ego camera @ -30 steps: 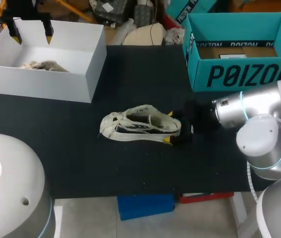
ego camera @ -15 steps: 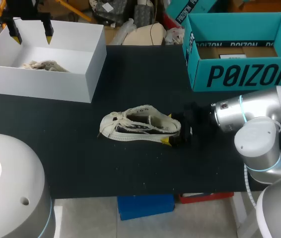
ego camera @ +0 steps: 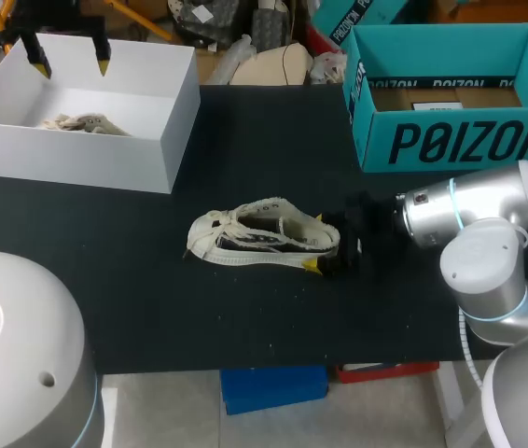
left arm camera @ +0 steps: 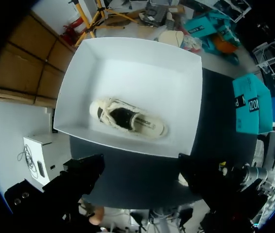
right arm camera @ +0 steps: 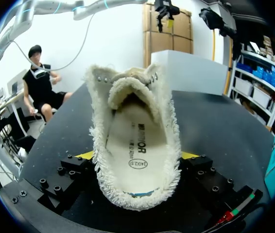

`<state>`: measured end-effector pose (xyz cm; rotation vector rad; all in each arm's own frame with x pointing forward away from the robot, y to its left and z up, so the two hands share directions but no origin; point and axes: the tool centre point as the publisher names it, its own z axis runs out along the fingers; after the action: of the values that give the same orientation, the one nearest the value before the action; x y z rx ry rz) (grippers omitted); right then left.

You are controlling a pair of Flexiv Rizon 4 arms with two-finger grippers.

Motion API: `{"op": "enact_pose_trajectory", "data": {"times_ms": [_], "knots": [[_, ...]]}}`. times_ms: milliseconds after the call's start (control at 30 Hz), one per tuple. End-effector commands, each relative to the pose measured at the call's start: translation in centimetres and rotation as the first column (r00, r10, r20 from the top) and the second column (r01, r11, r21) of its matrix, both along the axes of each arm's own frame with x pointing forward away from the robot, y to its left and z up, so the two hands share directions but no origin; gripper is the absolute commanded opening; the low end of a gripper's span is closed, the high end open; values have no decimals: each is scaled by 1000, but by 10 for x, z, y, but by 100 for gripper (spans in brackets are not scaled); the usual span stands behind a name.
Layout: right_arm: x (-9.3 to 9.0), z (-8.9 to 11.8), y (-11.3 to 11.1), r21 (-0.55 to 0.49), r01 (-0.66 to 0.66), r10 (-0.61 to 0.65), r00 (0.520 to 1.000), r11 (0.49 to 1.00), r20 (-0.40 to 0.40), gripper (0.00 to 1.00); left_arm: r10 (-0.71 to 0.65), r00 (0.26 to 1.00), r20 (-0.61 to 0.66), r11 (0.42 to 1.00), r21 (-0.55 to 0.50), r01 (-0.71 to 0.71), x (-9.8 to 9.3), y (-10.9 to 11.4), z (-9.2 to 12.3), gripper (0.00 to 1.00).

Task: Take the shoe out of the shoebox, open the shoe tongue, remove and reinsert the insole, then place the shoe into the shoebox

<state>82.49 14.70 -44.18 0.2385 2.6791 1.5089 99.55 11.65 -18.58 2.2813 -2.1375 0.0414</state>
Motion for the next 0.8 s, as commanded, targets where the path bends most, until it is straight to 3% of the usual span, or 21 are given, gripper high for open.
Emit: {"op": "enact_pose_trajectory", "data": {"times_ms": [33,300,500,800], "knots": [[0,-6,3,0,1,-1,1000,1000,0,0,28,1000,10,999,38,-29,-23,-45,-5,100],[0,-6,3,0,1,-1,1000,1000,0,0,38,999,8,997,62,-38,-81,-117,-25,100],[0,-6,3,0,1,-1,1000,1000,0,0,-106,993,-51,993,43,108,-123,-152,-28,100],[0,-6,3,0,1,-1,1000,1000,0,0,-106,993,-51,993,43,108,-123,-152,-28,100]]}}
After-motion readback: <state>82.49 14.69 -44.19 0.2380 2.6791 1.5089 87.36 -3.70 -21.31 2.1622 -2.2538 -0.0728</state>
